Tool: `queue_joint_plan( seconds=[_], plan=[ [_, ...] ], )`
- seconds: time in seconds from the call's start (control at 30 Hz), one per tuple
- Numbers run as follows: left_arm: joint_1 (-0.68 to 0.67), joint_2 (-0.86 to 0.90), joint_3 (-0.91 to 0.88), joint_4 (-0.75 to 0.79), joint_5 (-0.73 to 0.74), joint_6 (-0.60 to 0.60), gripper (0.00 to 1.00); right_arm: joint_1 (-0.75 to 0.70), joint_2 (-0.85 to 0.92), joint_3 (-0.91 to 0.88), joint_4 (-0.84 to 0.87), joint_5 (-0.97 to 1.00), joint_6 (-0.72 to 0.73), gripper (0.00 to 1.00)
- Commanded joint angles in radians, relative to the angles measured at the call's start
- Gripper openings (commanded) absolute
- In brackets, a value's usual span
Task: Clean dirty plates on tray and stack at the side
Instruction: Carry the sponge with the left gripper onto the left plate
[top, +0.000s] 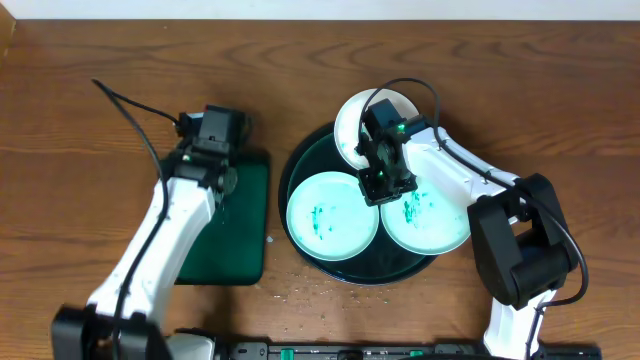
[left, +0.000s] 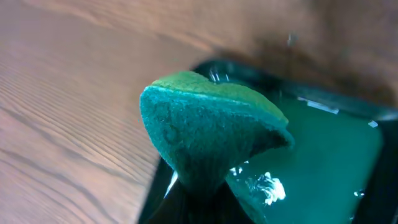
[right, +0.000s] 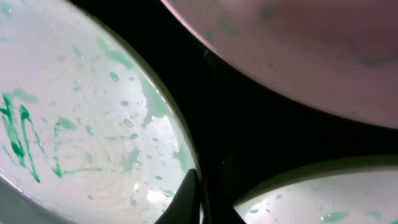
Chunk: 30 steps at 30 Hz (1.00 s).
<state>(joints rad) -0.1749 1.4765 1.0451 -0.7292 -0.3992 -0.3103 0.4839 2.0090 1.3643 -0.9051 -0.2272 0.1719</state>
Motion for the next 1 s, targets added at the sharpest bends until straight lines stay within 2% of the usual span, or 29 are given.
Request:
queue_joint_plan(
  seconds=[0.0, 0.07, 0.2, 0.43, 0.8, 0.97],
  plan=[
    [0.042, 0.047, -0.001, -0.001, 0.176, -0.025, 0.07, 0.015, 0.006, -0.003, -0.010, -0.017, -0.012, 0.01],
    [0.067, 0.055, -0.001, 0.004, 0.266, -0.024, 0.07, 0.015, 0.006, -0.003, -0.015, -0.017, -0.013, 0.01],
    [0.086, 0.051, -0.001, 0.014, 0.338, -0.020, 0.07, 0.015, 0.006, -0.003, -0.011, -0.017, -0.013, 0.01],
    [0.109, 0.051, -0.001, 0.009, 0.366, -0.037, 0.07, 0.015, 0.006, -0.003, -0.014, -0.017, -0.013, 0.01],
    [0.119, 0.049, 0.000, -0.081, 0.373, -0.067, 0.07, 0.015, 0.006, -0.003, -0.011, -0.017, -0.012, 0.01],
    [0.116, 0.023, 0.029, -0.076, 0.509, -0.046, 0.07, 0.015, 0.006, -0.003, -0.011, -0.017, -0.012, 0.01]
  ],
)
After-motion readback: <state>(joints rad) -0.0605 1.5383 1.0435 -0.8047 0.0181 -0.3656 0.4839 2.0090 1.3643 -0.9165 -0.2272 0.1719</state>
